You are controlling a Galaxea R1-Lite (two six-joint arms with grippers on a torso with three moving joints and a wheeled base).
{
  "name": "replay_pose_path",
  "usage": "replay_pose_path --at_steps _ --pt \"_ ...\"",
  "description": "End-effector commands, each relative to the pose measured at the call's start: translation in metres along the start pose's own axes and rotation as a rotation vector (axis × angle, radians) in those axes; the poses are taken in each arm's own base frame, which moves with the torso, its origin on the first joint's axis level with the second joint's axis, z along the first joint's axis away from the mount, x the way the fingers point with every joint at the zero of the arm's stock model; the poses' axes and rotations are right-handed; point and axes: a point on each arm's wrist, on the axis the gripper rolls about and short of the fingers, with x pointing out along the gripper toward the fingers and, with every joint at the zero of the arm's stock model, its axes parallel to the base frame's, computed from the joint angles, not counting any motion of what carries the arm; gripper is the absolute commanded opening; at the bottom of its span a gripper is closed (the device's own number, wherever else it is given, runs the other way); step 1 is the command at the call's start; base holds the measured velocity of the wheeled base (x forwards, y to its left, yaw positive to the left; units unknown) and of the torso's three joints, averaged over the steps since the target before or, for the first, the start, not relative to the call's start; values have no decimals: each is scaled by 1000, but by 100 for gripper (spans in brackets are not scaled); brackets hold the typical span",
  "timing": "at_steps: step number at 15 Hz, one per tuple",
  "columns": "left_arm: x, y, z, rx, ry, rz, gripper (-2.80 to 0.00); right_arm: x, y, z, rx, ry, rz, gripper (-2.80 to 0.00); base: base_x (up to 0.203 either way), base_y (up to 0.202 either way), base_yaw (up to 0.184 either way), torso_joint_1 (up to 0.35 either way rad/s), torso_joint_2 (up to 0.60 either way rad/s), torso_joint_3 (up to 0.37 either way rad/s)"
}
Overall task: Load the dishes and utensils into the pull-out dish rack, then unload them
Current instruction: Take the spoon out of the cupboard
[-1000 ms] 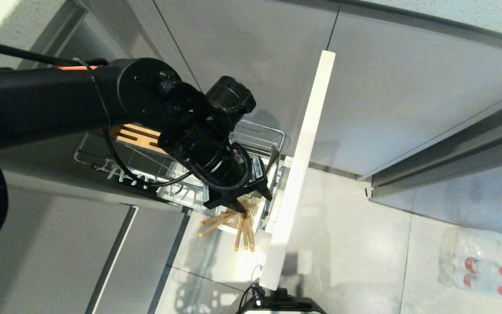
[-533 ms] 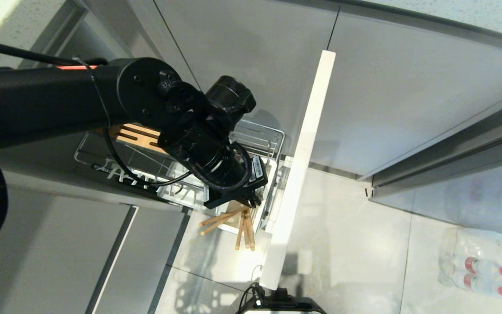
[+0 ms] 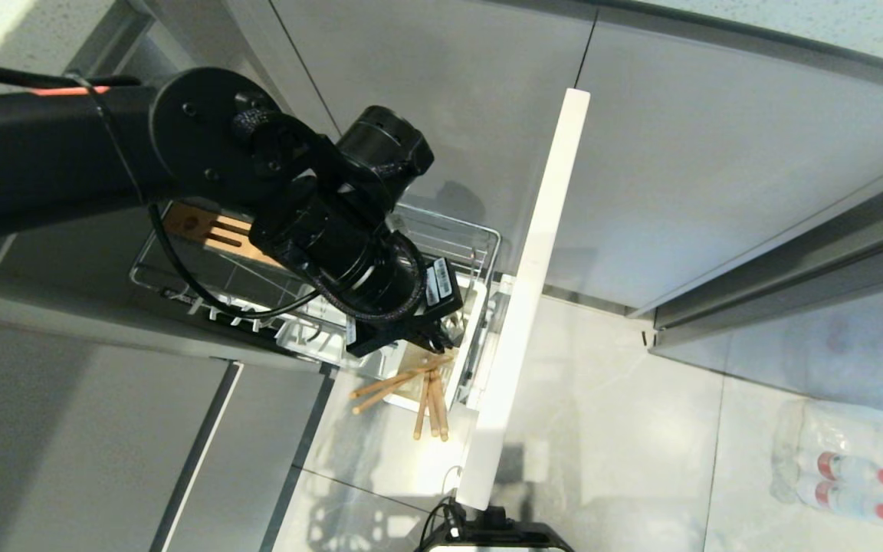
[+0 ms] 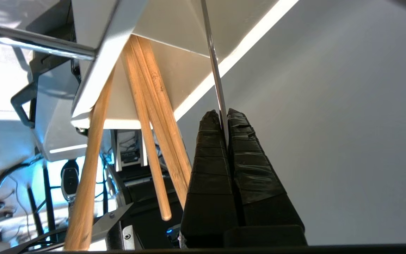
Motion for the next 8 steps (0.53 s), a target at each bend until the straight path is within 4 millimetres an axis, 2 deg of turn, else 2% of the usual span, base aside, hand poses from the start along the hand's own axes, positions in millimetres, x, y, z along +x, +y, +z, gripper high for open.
replay_pose_path --at_steps 1,8 --pt "-11 1 -1 -5 -16 -14 -280 0 0 0 0 1 1 -280 0 0 0 0 0 0" --pt "-45 2 -5 2 -78 -62 -280 0 0 0 0 1 1 -280 0 0 0 0 0 0"
